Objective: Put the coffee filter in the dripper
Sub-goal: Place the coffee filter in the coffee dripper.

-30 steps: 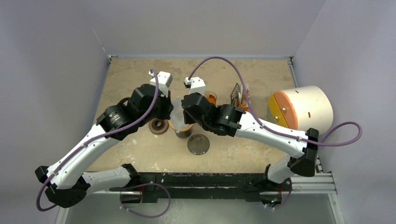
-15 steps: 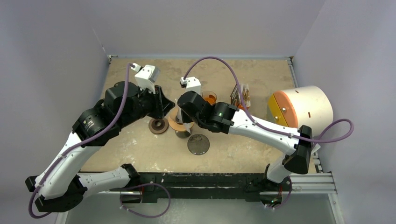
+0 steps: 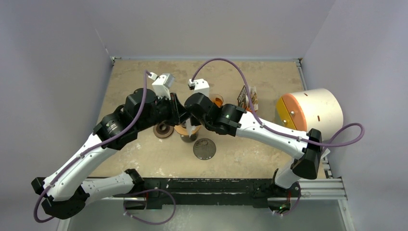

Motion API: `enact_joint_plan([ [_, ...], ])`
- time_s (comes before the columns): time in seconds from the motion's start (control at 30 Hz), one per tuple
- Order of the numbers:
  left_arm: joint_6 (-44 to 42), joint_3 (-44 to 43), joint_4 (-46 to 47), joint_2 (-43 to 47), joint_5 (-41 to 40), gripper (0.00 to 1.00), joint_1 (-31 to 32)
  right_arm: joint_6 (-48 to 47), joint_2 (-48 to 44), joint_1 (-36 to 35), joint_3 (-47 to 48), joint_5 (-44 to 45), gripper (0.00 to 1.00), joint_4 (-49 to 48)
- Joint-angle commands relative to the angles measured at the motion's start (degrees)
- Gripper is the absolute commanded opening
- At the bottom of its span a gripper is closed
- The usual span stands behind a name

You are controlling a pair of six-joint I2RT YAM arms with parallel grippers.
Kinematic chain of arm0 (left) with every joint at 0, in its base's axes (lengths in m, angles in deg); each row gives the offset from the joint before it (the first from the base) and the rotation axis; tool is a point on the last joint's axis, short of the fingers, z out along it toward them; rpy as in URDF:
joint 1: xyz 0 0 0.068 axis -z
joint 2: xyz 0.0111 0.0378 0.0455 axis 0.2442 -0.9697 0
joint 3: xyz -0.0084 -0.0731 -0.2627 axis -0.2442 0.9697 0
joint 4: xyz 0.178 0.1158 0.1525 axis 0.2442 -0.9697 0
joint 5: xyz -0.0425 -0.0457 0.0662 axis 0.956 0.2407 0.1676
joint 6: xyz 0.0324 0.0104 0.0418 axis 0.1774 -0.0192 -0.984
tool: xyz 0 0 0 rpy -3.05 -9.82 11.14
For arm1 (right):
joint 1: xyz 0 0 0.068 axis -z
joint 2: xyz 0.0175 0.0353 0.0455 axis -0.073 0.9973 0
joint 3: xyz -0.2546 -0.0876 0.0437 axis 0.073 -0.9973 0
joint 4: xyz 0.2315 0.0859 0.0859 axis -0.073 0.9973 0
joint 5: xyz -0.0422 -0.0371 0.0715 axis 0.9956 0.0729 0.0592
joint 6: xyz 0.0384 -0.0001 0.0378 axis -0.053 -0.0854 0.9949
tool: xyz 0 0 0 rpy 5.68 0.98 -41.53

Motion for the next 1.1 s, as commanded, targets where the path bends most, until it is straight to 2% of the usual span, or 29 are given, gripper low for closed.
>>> enact_joint_plan([
  [0.0, 3.1, 2.3, 1.8, -0.1, -2.1, 0.06, 0.4, 1.0, -2.8, -1.0, 0.0, 0.8, 0.00, -4.6],
  [0.2, 3.6, 3.4, 0.2, 4.1, -5.7, 0.00, 0.4, 1.0, -4.5, -1.0, -2.1, 2.5, 0.00, -4.6],
  [0.5, 4.0, 2.6, -1.4, 7.0, -6.0, 0.00, 0.4, 1.0, -4.3, -1.0, -2.0, 2.4, 0.00, -4.7],
  [0.83, 4.0, 3.8, 0.3, 5.1, -4.1, 0.00, 0.4, 1.3, -2.4, -1.0, -1.9, 2.5, 0.00, -5.2],
  [1.07, 3.0, 5.1, 0.7, 4.4, -5.7, 0.00, 0.5, 1.3, -0.8, -0.9, -2.1, 2.8, 0.00, -5.0],
])
